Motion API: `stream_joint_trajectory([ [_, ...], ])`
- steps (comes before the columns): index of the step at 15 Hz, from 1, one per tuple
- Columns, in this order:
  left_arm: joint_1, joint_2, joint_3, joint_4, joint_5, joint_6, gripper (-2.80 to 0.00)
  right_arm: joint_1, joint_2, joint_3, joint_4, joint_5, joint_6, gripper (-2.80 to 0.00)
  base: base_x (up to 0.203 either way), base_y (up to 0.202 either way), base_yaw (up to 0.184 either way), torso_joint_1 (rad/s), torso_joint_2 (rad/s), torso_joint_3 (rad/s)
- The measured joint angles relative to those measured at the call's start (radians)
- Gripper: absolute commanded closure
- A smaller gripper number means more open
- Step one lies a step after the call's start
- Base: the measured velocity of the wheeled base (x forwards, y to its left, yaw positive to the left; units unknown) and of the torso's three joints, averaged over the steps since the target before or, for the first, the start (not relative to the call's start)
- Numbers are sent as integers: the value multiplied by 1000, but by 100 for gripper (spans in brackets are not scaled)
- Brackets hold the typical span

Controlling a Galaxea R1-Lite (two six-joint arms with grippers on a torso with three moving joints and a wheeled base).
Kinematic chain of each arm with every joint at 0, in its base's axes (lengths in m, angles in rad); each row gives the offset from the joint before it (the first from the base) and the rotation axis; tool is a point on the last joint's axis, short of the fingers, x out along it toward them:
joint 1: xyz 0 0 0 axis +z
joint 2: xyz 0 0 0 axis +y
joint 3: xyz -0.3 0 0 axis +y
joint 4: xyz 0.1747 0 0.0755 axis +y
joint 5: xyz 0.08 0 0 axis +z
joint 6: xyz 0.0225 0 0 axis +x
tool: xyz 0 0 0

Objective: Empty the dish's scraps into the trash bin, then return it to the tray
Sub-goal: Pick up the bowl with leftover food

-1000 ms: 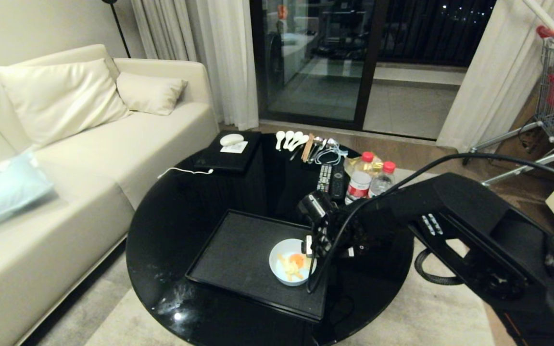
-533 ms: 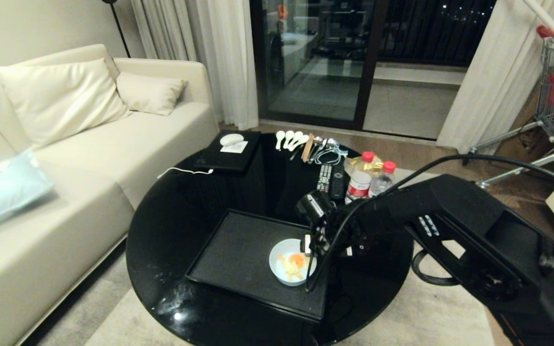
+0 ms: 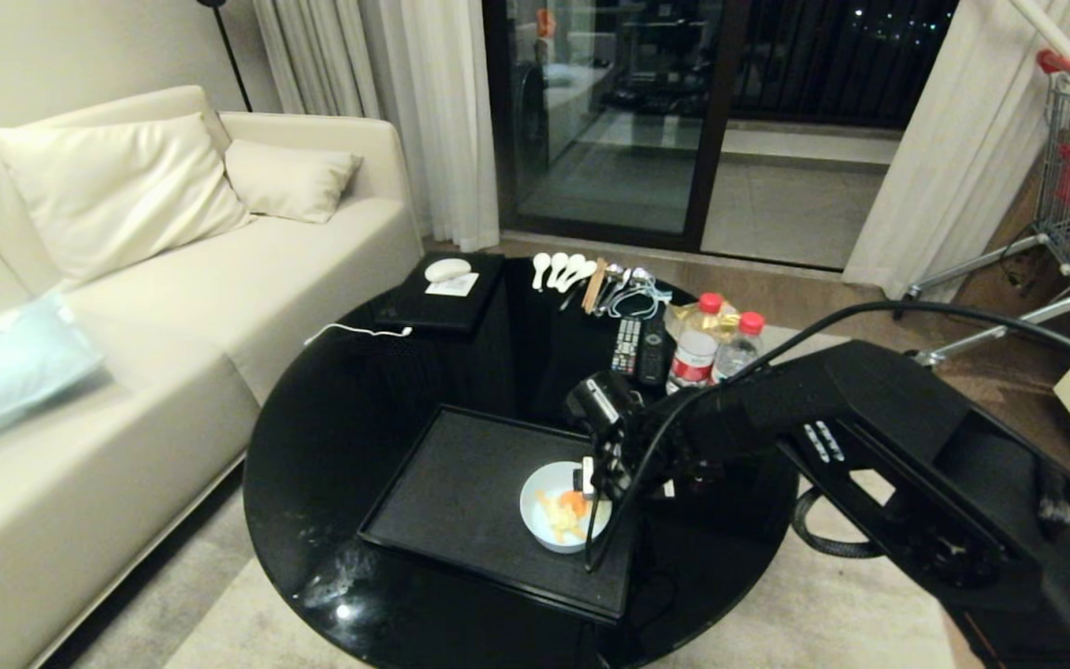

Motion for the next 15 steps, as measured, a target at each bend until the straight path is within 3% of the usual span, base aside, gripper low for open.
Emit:
stream_joint_trajectory([
  [3, 0, 0, 0, 0, 0, 0, 0, 10, 3, 0, 0, 0, 0, -280, 0, 0, 0, 0, 0, 0],
  [4, 0, 0, 0, 0, 0, 0, 0, 10, 3, 0, 0, 0, -1, 0, 0, 0, 0, 0, 0, 0],
  [15, 0, 0, 0, 0, 0, 0, 0, 26, 10, 2, 2, 0, -2, 0, 0, 0, 0, 0, 0, 0],
])
